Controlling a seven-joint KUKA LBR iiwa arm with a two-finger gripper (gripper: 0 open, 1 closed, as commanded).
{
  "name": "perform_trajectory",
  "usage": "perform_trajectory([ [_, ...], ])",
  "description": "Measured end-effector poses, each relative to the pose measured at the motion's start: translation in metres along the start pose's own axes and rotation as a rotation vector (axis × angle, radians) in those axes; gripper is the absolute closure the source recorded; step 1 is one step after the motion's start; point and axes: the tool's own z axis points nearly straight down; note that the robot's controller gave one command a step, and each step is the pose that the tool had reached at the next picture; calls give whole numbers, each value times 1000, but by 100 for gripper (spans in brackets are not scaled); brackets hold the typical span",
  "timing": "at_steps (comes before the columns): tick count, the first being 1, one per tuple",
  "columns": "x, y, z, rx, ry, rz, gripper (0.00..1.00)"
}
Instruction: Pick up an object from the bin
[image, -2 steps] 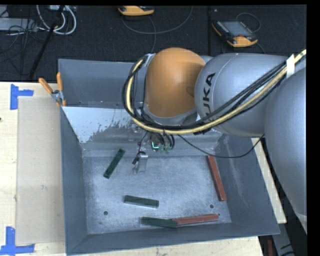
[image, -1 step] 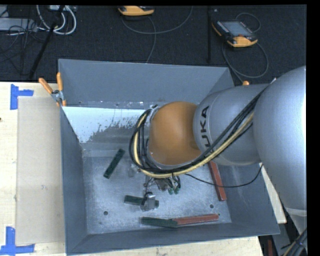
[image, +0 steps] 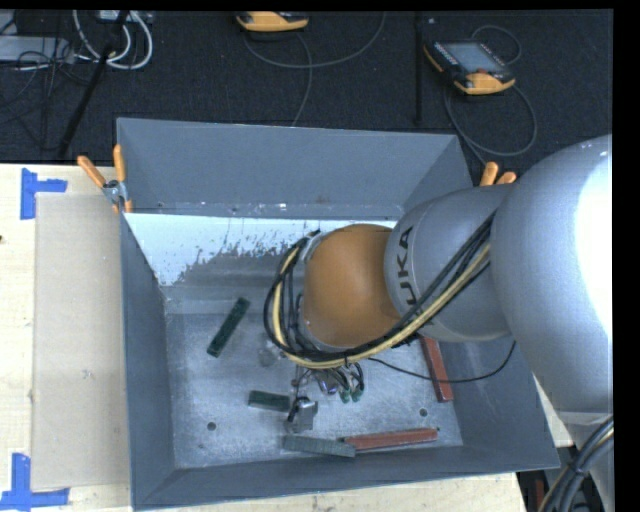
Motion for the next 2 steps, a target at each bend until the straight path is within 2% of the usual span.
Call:
perform_trajectory([
  [1,-1,0,-3,-1,-4,3,100],
  [2,37,24,-140,0,-12,-65,100],
])
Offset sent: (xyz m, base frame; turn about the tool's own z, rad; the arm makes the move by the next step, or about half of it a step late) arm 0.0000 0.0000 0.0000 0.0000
